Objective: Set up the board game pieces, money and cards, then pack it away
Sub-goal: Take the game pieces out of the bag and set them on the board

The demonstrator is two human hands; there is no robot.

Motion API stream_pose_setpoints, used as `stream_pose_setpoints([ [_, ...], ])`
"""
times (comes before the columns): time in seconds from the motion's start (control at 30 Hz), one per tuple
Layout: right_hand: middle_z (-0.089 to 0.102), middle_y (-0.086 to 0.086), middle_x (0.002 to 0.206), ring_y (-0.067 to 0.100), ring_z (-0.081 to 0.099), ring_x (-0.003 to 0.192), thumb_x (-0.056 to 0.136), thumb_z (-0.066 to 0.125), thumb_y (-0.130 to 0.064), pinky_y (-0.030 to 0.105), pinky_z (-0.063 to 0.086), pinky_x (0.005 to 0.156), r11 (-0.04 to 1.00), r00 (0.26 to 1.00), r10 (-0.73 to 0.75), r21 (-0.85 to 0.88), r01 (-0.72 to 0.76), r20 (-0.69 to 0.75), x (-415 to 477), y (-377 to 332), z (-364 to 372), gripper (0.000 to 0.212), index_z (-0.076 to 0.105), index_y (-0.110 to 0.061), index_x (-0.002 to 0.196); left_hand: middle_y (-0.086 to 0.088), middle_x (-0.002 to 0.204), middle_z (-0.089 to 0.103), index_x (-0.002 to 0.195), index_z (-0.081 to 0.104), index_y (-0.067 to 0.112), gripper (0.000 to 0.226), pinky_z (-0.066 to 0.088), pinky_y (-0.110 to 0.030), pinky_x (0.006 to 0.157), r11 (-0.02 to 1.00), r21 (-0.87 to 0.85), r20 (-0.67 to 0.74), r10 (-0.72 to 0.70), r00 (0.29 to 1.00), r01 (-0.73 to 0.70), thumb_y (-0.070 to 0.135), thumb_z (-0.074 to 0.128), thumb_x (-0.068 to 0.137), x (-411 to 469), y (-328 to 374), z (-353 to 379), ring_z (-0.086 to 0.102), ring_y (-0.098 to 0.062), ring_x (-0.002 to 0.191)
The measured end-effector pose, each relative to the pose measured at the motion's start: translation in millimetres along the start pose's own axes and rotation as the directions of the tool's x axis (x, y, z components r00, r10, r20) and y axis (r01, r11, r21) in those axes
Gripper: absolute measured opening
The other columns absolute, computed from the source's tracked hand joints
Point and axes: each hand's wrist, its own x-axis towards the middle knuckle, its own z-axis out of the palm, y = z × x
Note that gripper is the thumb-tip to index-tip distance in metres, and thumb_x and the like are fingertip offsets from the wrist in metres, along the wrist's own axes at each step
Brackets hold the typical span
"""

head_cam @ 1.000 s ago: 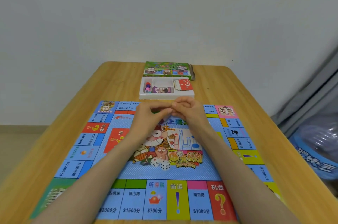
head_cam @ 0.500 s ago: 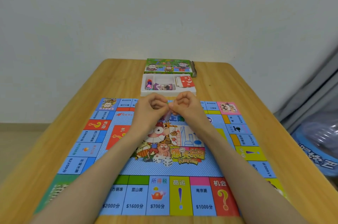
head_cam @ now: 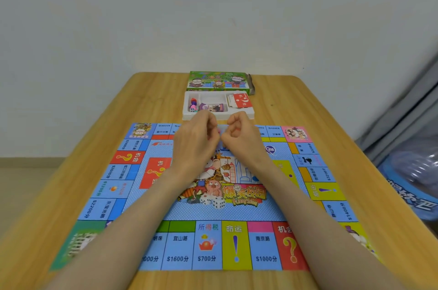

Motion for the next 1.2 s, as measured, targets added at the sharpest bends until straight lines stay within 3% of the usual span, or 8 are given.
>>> stream_pose_setpoints([
  [0.2, 0.064, 0.001, 0.076, 0.003, 0.063, 0.058, 0.092, 0.054, -0.013, 0.019, 0.052, 0.058, 0.996, 0.996, 0.067, 0.056, -0.07, 0.063, 1, -3, 0, 0.015, 0.05, -0.009, 0.106, -0.004, 0.067, 0.054, 0.082, 0.052, 0.006, 0.008, 0.038, -0.027, 0.052, 0.967, 0.011, -0.058, 0.253, 0.966, -0.253, 0.013, 0.052, 0.086, -1, -6, -1, 0.049, -0.017, 0.054],
  [0.33, 0.068, 0.009, 0.087, 0.011, 0.068, 0.068, 0.094, 0.051, -0.006, 0.022, 0.057, 0.064, 0.984, 0.988, 0.108, 0.131, -0.122, 0.112, 3, 1, 1, 0.013, 0.058, -0.008, 0.105, -0.004, 0.069, 0.055, 0.081, 0.054, 0.004, 0.011, 0.04, -0.029, 0.054, 0.966, -0.009, -0.037, 0.257, 0.966, -0.258, 0.013, 0.052, 0.085, 1, -7, -2, 0.05, -0.017, 0.058],
  [0.5, 0.072, 0.013, 0.093, 0.023, 0.07, 0.089, 0.089, 0.05, 0.002, 0.036, 0.057, 0.083, 0.912, 0.955, 0.193, 0.316, -0.26, 0.226, 6, 3, -11, 0.024, 0.071, -0.011, 0.091, 0.002, 0.104, 0.06, 0.107, 0.057, 0.011, 0.022, 0.042, -0.018, 0.085, 0.946, -0.293, 0.147, -0.097, 0.984, 0.137, 0.022, 0.063, 0.088, 8, -18, -9, 0.052, -0.006, 0.096],
  [0.63, 0.069, 0.019, 0.098, 0.021, 0.07, 0.08, 0.095, 0.042, 0.003, 0.025, 0.057, 0.068, 0.796, 0.919, 0.234, 0.48, -0.368, 0.316, 9, 2, -22, 0.023, 0.061, 0.004, 0.109, 0.003, 0.137, 0.047, 0.13, 0.046, 0.024, 0.066, 0.041, -0.035, 0.106, 0.756, -0.419, 0.514, -0.259, 0.818, 0.502, 0.038, 0.07, 0.071, 14, -29, -15, 0.045, -0.013, 0.125],
  [0.83, 0.071, 0.016, 0.096, 0.022, 0.07, 0.082, 0.095, 0.041, 0.001, 0.024, 0.057, 0.066, 0.666, 0.884, 0.248, 0.593, -0.452, 0.395, 10, 1, -28, 0.024, 0.063, 0.003, 0.104, 0.008, 0.125, 0.055, 0.12, 0.054, 0.033, 0.069, 0.052, -0.03, 0.091, 0.65, -0.497, 0.601, -0.22, 0.768, 0.575, 0.029, 0.08, 0.056, 11, -21, -14, 0.062, -0.018, 0.107],
  [1.0, 0.069, 0.016, 0.099, 0.02, 0.07, 0.08, 0.095, 0.045, -0.004, 0.023, 0.056, 0.063, 0.635, 0.871, 0.265, 0.605, -0.48, 0.414, 10, 0, -29, 0.023, 0.06, 0.002, 0.111, -0.006, 0.104, 0.064, 0.126, 0.052, 0.015, 0.069, 0.055, -0.023, 0.064, 0.296, -0.62, 0.678, -0.264, 0.686, 0.727, 0.007, 0.072, 0.06, 14, -20, -15, 0.066, -0.013, 0.075],
  [1.1, 0.067, 0.019, 0.101, 0.021, 0.07, 0.079, 0.096, 0.045, -0.006, 0.025, 0.057, 0.064, 0.618, 0.858, 0.28, 0.602, -0.505, 0.431, 10, 0, -28, 0.024, 0.058, 0.004, 0.113, -0.004, 0.094, 0.065, 0.123, 0.052, 0.005, 0.063, 0.052, -0.019, 0.058, 0.323, -0.617, 0.654, -0.297, 0.696, 0.717, 0.007, 0.073, 0.063, 14, -20, -15, 0.063, -0.008, 0.062],
  [1.2, 0.068, 0.02, 0.103, 0.026, 0.07, 0.086, 0.096, 0.045, -0.008, 0.031, 0.059, 0.074, 0.547, 0.83, 0.306, 0.627, -0.554, 0.466, 10, 0, -28, 0.023, 0.059, 0.003, 0.111, -0.001, 0.095, 0.065, 0.111, 0.057, 0.015, 0.044, 0.053, -0.018, 0.059, 0.383, -0.646, 0.57, -0.334, 0.751, 0.661, 0.002, 0.071, 0.071, 14, -20, -15, 0.063, -0.005, 0.065],
])
